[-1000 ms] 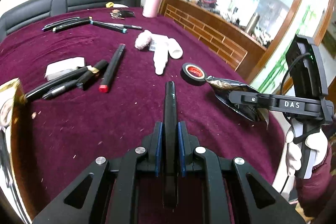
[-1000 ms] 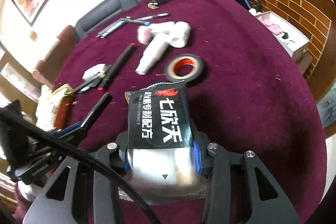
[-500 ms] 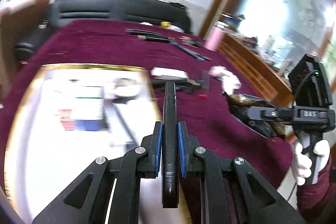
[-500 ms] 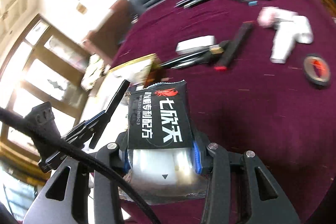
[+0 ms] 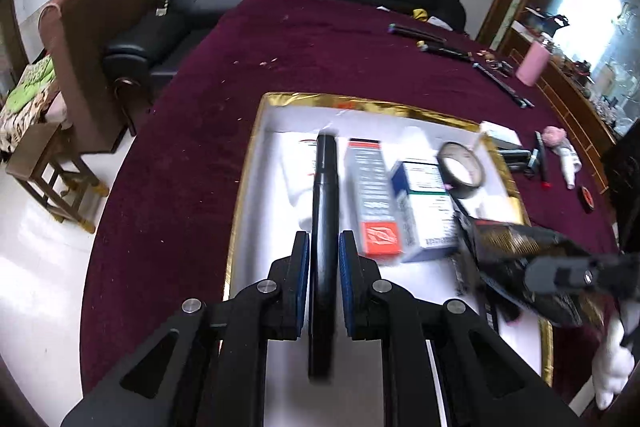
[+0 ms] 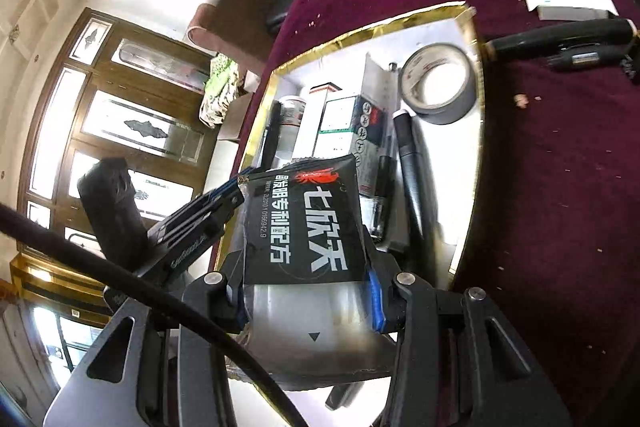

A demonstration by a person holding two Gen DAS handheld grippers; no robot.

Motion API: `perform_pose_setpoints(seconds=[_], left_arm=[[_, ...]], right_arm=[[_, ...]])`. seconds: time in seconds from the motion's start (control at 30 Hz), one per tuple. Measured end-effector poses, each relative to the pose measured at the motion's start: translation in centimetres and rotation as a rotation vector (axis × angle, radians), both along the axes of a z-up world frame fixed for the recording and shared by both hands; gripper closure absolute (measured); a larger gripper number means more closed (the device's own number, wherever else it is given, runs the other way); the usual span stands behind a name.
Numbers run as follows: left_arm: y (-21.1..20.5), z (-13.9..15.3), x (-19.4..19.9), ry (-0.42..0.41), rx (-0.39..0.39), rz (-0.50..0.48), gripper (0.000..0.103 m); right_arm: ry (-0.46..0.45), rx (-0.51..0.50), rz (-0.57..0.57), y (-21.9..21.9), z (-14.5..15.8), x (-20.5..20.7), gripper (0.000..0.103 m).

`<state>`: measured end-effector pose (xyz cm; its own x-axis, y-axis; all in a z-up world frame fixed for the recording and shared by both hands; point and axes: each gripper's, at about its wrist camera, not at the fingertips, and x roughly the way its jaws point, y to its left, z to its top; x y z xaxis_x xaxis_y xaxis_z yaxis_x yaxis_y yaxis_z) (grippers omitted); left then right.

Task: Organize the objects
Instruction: 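Carry marker and packet to the tray and open the left gripper over it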

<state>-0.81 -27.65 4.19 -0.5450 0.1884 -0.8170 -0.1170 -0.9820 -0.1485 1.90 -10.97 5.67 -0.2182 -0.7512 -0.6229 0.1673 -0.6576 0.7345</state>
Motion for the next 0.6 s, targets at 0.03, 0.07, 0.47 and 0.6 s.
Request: perform_pose_setpoints(seconds=[0.03, 0.07, 0.47, 0.6], left_arm=[[-0.2, -0.2, 0.0, -0.005, 0.004, 0.009, 0.091], [-0.4, -0.5, 0.0, -0.008, 0.011, 0.012, 0.091], [-4.4, 1.0, 2.0, 0.045, 0.15, 0.066, 0.086], [-6.2, 1.9, 4.1, 0.086, 0.239, 0.087, 0.072]], right_arm=[[-0.001, 0.002, 0.0, -0.2, 0.0, -0.1, 0.061], [-0.002, 0.004, 0.001, -0.3, 0.1, -0.1, 0.061], [0.004, 0.016, 0.072, -3.7, 0.9, 0.5, 0.061], [0.016, 0.049, 0.083, -5.1, 0.7, 0.6, 0.061]])
